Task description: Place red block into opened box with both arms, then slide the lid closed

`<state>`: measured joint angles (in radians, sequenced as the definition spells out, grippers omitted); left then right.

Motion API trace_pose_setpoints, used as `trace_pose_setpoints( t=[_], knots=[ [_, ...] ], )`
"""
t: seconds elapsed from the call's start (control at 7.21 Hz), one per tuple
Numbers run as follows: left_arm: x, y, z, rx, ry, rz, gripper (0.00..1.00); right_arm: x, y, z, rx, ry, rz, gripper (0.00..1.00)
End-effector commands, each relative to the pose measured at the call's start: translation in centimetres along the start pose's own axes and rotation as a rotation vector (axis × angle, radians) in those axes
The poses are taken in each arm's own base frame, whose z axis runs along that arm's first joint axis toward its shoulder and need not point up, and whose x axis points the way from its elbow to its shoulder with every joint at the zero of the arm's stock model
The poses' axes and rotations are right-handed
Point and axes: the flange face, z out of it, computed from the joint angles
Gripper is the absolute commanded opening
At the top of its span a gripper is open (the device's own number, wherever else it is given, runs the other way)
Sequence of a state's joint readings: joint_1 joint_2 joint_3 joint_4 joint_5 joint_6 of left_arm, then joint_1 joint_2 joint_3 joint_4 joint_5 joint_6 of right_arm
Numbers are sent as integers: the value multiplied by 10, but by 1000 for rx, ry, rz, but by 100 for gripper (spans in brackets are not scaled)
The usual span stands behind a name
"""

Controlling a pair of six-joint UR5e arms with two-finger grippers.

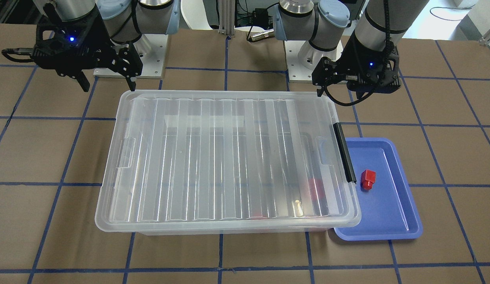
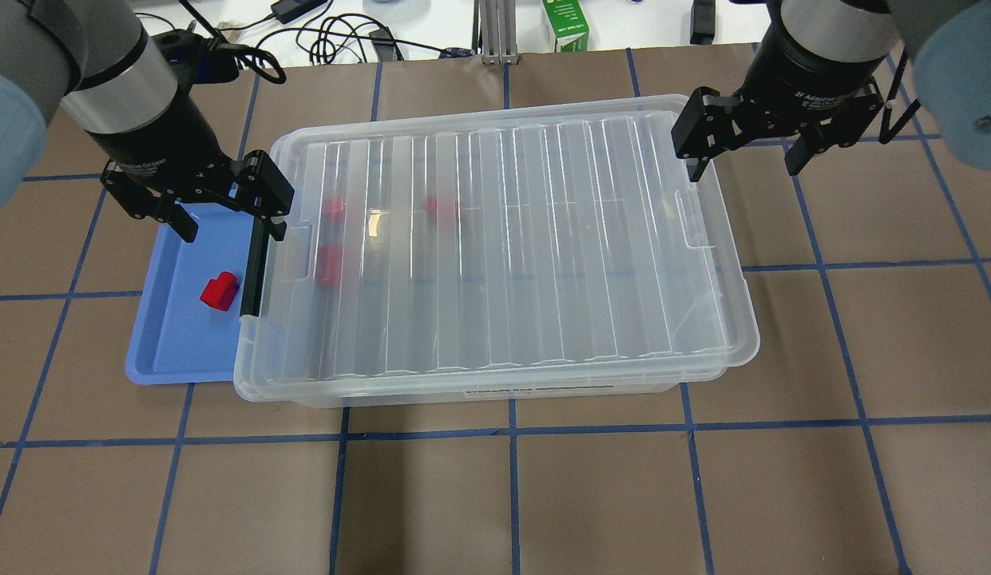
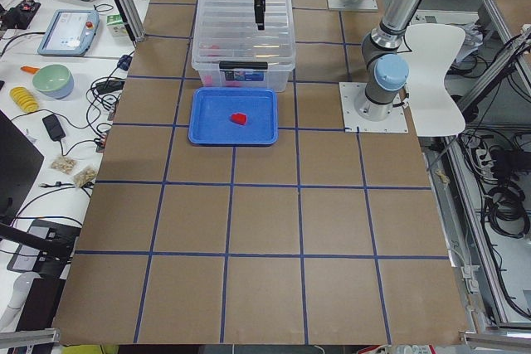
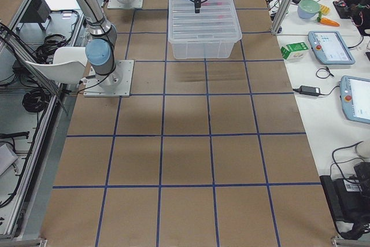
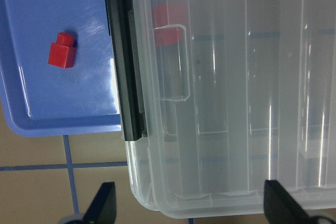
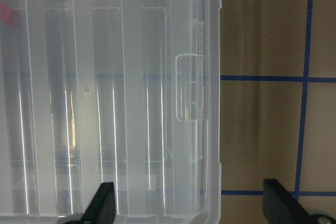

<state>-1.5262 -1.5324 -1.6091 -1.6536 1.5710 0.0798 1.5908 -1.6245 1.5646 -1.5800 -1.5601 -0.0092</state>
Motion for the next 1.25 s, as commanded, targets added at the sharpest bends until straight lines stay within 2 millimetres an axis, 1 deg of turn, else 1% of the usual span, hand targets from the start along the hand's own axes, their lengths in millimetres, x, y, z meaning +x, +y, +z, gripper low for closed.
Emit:
trace_pose_setpoints(
  t=[0.0,0.28,0.83,0.97,1.11],
  knots=[
    [-1,0,0,-5,-5,-1,100,1,0,0,0,0,2,100],
    [1,1,1,-5,-1,2,100,0,1,4,-11,-5,3,100],
    [-3,1,-3,4,-7,5,100,2,0,8,-11,0,8,100],
    [-12,-5,2,1,-3,-7,100,3,-2,10,-12,-4,8,100],
    [-36,-16,4,21,-1,-47,100,5,-16,25,-9,0,5,100]
  ],
)
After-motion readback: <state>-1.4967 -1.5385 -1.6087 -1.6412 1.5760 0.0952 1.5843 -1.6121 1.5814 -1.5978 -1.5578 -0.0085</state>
